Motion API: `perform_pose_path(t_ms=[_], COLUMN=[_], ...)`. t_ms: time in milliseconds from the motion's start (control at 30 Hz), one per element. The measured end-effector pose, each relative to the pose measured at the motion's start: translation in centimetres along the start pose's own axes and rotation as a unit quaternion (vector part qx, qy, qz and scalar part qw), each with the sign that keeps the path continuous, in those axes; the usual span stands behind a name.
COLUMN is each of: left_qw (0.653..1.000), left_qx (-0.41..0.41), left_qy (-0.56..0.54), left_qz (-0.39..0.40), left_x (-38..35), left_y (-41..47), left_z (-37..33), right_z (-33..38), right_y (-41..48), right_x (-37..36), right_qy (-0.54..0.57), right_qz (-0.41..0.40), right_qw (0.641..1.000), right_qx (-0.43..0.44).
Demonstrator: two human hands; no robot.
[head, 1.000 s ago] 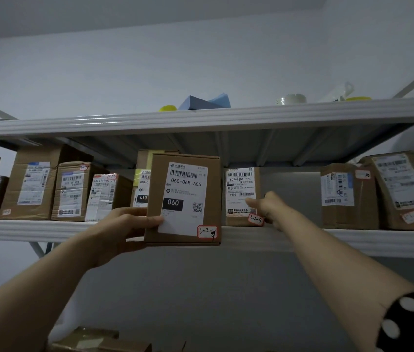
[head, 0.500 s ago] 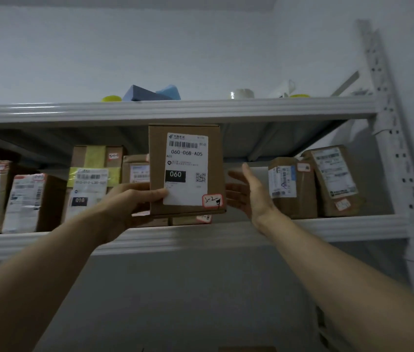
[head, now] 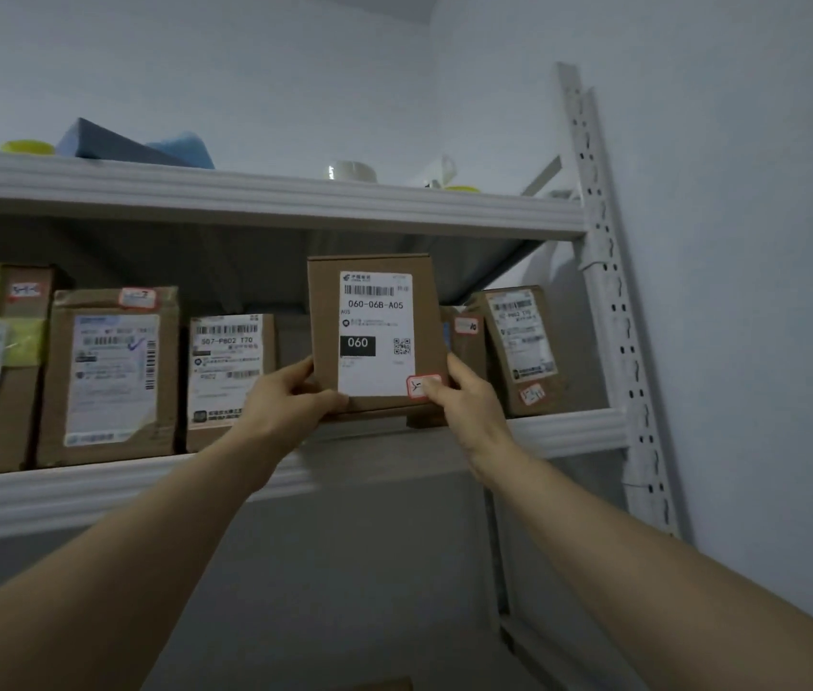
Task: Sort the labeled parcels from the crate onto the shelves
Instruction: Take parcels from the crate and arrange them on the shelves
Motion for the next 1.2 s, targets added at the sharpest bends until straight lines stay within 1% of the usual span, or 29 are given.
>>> perform_pose_path(t_ms=[133,267,333,433,633,733,900,1033,1200], left_qw=[0.998,0.991,0.985,0.973,0.961,0.955,0.957,0.942,0.935], left_qx=[-0.024,-0.049,-0.064,-0.093,-0.093,-0.089,-0.057,-0.072,-0.072], left_qy=[0.049,0.077,0.103,0.166,0.219,0.239,0.224,0.290,0.322], left_qz=[-0.042,-0.102,-0.120,-0.134,-0.143,-0.154,-0.178,-0.156,-0.132], left_x=[0.3,1.5,1.7,1.5,1.2,1.0,1.2,0.6,-0.1], left_y=[-0.5,-0.7,-0.8,-1.1,-1.1,-0.9,-0.4,0.0,0.2], left_z=[0.9,1.2,0.9,0.0,-0.1,-0.1,0.4,0.6,0.9], right_z=[0.1,0.0,-0.1,0.1,1.2,0.9,0.2,-0.4,-1.3], right_y=[-0.4,-0.2,-0.4,-0.8,-1.2,-1.1,-0.8,-0.7,-0.7], right_x=[-0.6,-1.4,-1.9,-1.8,-1.1,-1.6,-2.6,-2.9,-3.4], right_qy=[-0.107,-0.213,-0.230,-0.246,-0.308,-0.338,-0.343,-0.366,-0.381], right_qz=[0.004,-0.010,-0.009,-0.036,-0.078,-0.061,-0.033,-0.015,0.006], right_qw=[0.994,0.976,0.972,0.967,0.943,0.934,0.933,0.926,0.920], right_qx=[0.024,0.036,0.043,0.054,0.103,0.104,0.101,0.097,0.096])
Point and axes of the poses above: each hand's wrist, its own y-axis towards the middle knuckle, its own x-axis out of the back of the hand, z = x × y, the point moved 8 cm from there along y, towards the middle knuckle, and after that the axes turned 7 degrees about -z, right-handed, at the moved point
